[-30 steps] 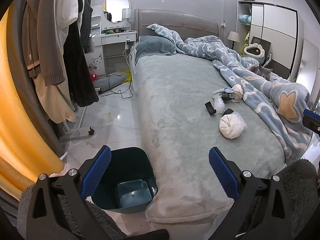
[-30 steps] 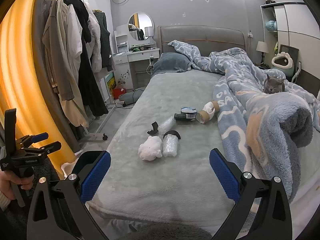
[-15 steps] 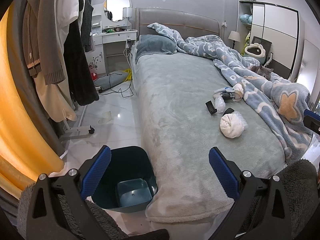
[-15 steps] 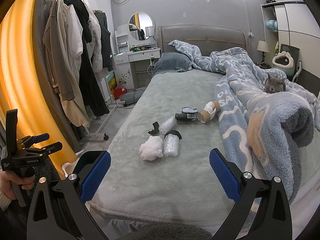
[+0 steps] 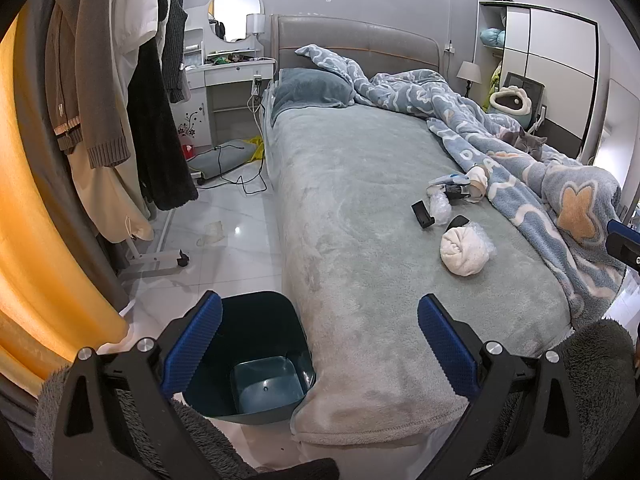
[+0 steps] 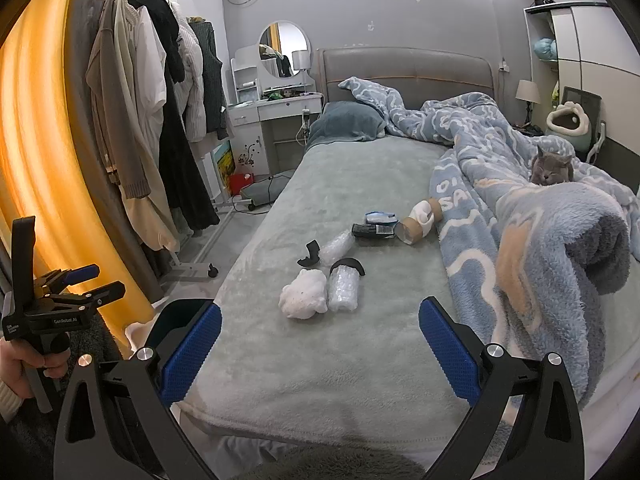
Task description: Collect trash
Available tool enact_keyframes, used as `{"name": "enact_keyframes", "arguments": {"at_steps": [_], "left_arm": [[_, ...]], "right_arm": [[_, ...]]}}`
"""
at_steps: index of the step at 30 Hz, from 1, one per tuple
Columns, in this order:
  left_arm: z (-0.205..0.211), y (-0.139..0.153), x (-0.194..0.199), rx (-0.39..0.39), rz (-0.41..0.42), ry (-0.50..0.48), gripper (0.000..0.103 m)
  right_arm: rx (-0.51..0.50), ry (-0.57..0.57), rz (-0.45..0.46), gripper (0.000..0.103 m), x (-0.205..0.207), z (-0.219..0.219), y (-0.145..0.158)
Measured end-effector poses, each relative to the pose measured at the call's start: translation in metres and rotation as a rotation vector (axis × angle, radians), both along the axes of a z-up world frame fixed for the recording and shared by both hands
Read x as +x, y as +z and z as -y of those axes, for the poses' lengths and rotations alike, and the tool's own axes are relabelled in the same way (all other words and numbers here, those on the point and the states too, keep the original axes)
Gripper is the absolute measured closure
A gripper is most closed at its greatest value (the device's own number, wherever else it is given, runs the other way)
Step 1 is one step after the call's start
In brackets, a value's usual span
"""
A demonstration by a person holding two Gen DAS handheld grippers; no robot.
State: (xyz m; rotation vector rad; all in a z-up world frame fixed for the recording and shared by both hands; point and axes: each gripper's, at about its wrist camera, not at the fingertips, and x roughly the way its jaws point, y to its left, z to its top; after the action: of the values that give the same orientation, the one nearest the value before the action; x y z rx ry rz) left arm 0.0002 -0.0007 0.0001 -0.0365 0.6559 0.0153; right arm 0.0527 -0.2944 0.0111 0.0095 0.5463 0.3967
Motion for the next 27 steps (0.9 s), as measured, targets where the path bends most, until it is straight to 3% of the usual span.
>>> {"name": "enact_keyframes", "arguments": {"at_steps": [27], "left_arm": [[0.000, 0.000, 0.001, -0.001, -0.004, 0.000, 0.003]], "right_arm": [[0.000, 0.003, -0.008, 0.003, -0.003, -0.008, -0.002]]}}
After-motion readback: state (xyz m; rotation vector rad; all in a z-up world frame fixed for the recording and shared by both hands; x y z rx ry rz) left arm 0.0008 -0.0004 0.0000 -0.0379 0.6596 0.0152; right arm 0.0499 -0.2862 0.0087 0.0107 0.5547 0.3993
